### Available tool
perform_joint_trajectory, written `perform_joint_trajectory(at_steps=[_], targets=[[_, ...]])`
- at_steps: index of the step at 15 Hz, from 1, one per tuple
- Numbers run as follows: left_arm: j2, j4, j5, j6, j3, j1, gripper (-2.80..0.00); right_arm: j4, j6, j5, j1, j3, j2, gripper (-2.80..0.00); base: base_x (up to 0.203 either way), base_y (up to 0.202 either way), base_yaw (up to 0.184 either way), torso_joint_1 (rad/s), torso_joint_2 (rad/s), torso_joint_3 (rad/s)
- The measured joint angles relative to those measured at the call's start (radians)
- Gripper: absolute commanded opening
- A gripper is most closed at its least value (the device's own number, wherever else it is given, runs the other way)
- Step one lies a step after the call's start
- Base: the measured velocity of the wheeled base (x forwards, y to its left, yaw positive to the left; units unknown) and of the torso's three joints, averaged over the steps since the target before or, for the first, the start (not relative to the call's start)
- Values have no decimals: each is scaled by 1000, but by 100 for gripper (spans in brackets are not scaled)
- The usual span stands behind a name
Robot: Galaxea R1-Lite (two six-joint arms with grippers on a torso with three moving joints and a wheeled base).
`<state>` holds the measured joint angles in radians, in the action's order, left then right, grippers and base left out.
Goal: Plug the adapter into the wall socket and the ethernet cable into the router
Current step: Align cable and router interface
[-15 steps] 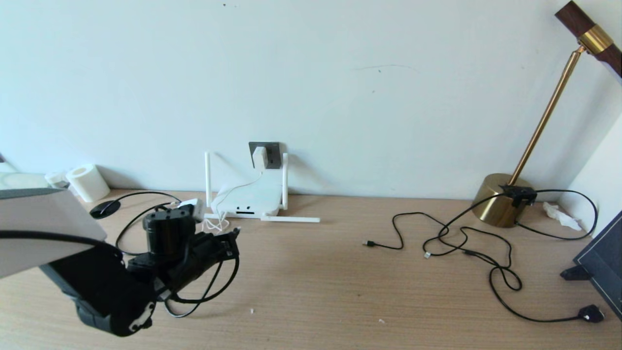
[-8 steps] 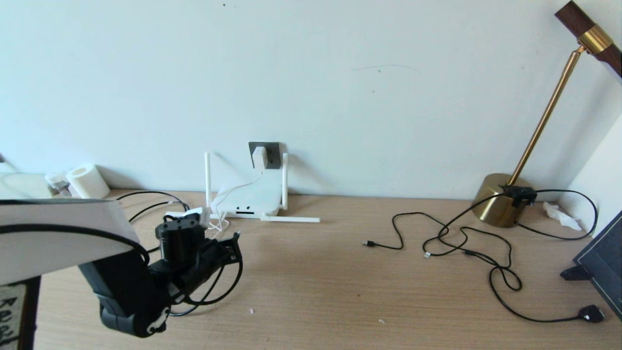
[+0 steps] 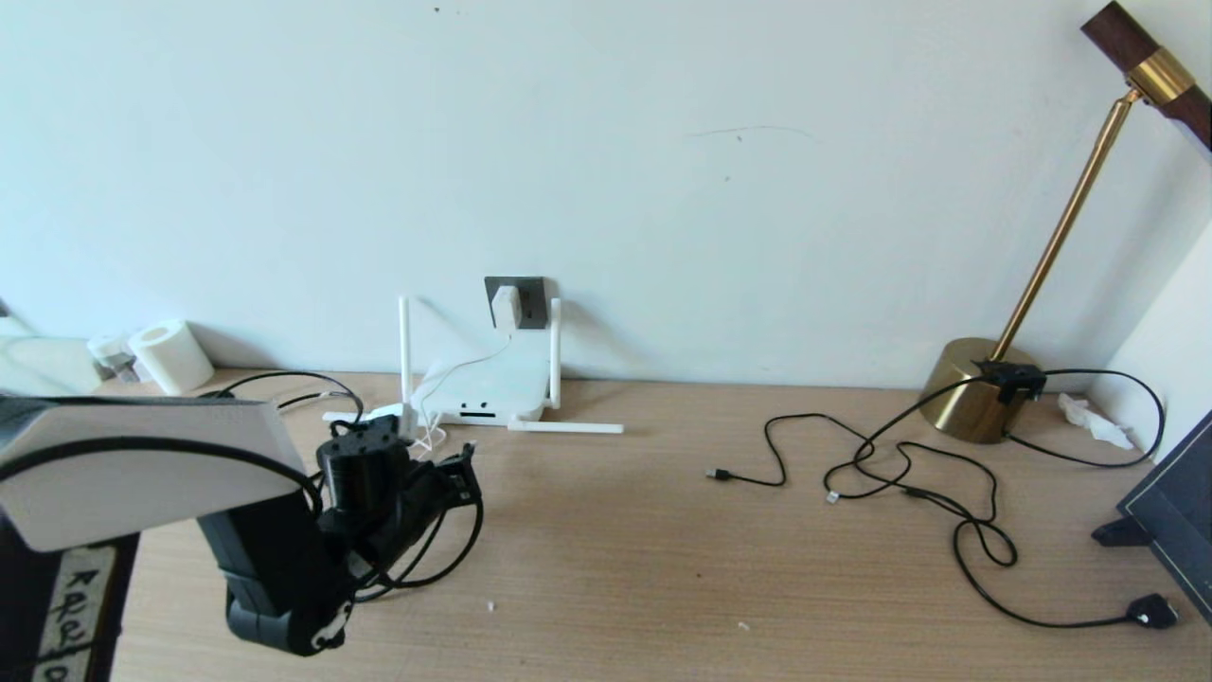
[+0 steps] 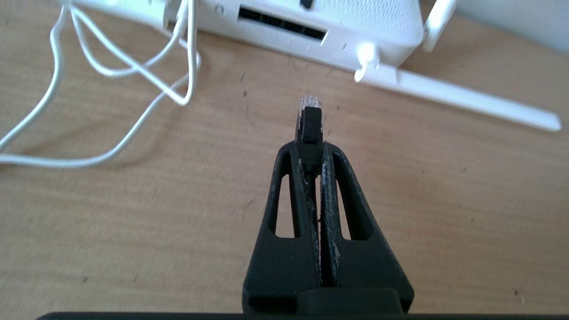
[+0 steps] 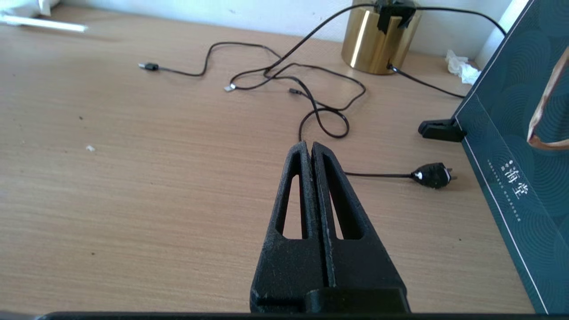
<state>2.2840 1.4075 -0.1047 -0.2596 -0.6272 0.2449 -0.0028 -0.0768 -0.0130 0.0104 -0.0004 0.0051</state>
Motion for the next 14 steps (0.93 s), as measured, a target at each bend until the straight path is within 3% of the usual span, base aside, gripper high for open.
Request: perform_joint_trajectory(at_steps=[9,14], targets=[[33,77,-52,6,-15,31,-280,0,0,0,0,0,-5,-280,0,0,0,0,0,0],[40,77,-63,104,-17,31,-280,0,0,0,0,0,-5,-280,0,0,0,0,0,0]])
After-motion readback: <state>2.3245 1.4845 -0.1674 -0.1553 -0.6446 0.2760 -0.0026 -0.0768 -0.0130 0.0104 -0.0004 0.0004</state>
